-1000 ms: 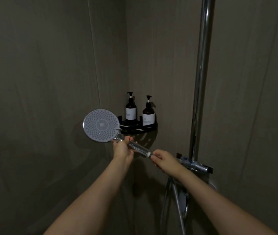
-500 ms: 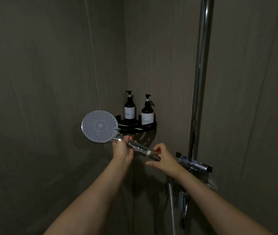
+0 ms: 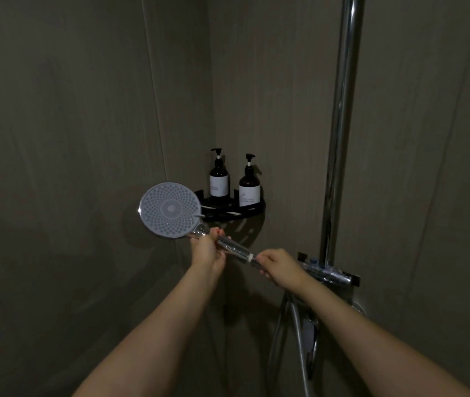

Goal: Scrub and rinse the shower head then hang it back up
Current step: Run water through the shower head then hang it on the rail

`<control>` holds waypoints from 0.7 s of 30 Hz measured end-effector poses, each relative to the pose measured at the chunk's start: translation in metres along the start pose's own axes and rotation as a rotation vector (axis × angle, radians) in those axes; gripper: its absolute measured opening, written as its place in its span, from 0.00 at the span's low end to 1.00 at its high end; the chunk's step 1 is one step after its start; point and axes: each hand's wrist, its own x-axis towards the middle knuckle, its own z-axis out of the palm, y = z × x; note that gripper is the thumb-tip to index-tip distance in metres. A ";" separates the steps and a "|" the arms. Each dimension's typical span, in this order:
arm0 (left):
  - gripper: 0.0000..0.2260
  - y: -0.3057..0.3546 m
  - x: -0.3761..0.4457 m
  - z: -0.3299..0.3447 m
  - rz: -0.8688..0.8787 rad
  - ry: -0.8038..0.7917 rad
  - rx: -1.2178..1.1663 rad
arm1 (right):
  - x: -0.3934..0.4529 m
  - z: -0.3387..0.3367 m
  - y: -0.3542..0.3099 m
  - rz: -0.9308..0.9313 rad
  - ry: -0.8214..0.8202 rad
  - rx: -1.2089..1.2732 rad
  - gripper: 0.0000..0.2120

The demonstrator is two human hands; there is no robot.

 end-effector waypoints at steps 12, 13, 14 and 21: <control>0.21 0.001 -0.001 0.003 -0.009 0.010 -0.035 | 0.002 0.003 0.008 -0.001 0.126 0.037 0.08; 0.20 0.001 -0.001 0.003 -0.002 0.006 -0.038 | 0.000 0.003 0.007 0.006 0.115 0.021 0.08; 0.18 0.001 -0.001 0.002 0.003 0.002 -0.036 | 0.001 0.003 0.008 0.006 0.102 0.005 0.08; 0.15 0.001 -0.004 0.003 0.031 0.003 -0.048 | -0.005 0.007 0.007 -0.002 0.087 0.070 0.13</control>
